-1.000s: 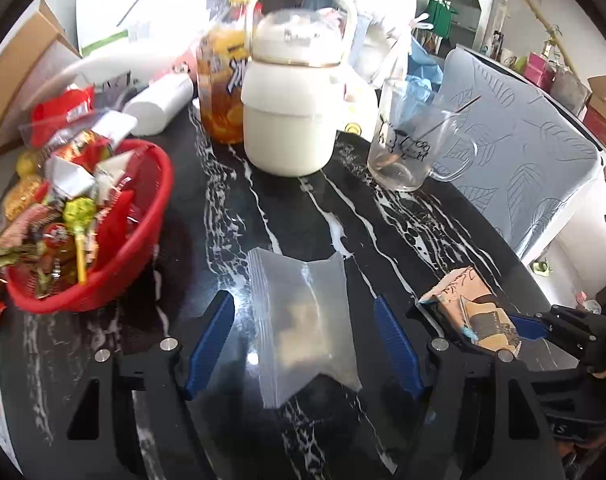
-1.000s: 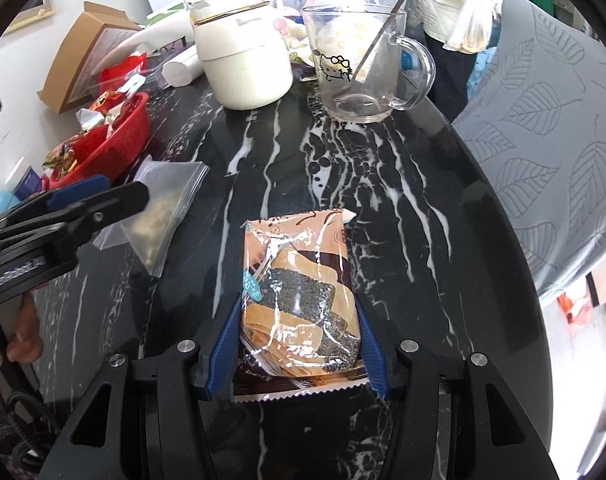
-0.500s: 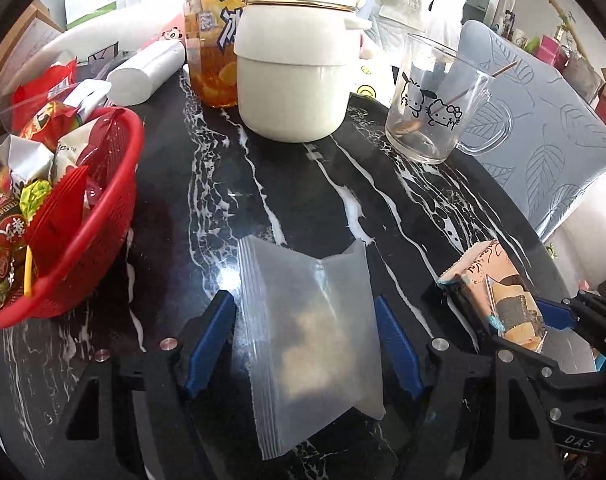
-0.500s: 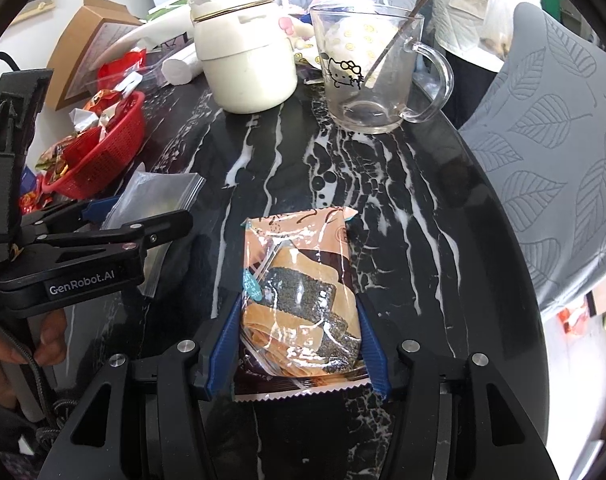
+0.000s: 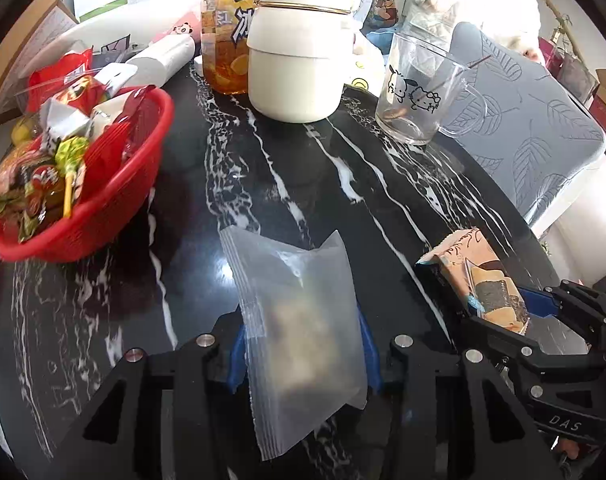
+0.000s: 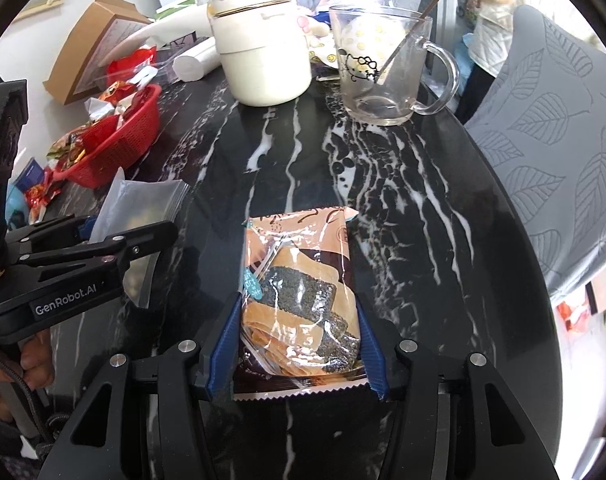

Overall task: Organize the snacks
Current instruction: 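Grasp the clear zip bag with the left gripper while the right gripper holds the seaweed packet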

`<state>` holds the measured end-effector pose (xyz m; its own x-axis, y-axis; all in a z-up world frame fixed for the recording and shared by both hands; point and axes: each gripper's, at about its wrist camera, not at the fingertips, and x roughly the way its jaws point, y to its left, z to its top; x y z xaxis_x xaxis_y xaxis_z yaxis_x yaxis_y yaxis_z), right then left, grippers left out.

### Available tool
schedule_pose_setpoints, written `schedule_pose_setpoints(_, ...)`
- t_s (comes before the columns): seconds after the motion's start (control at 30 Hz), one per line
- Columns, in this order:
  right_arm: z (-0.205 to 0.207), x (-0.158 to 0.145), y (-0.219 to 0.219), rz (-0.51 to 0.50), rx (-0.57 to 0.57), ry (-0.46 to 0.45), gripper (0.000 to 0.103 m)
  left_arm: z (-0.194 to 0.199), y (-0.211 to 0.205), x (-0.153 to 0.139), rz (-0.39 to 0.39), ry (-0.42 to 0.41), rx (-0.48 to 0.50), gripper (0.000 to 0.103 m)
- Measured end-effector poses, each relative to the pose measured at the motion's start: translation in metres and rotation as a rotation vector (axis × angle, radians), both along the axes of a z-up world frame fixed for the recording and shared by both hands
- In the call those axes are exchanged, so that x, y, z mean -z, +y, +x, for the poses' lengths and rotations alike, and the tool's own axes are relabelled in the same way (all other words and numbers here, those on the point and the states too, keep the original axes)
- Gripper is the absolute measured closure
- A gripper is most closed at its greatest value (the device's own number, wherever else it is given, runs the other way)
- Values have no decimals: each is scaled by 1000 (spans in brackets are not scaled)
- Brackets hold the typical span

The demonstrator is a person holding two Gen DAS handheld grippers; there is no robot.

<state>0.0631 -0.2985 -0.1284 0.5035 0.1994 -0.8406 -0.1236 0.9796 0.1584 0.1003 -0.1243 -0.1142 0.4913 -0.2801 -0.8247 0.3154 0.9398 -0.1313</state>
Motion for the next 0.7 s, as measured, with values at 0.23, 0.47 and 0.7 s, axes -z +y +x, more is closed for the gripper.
schedule_pose_setpoints(0.23,-18,-1,18,18,-33,5,50,-23,15,-4,-13,1,-8,59)
schedule_pose_setpoints(0.47,-29,-1,38,42,-68,7,50,-42,32,-7,-40,15,-27,59)
schedule_pose_setpoints(0.7,-41,-1,56,71,-105,12,50,-58,51,-7,-69,29,-63,59)
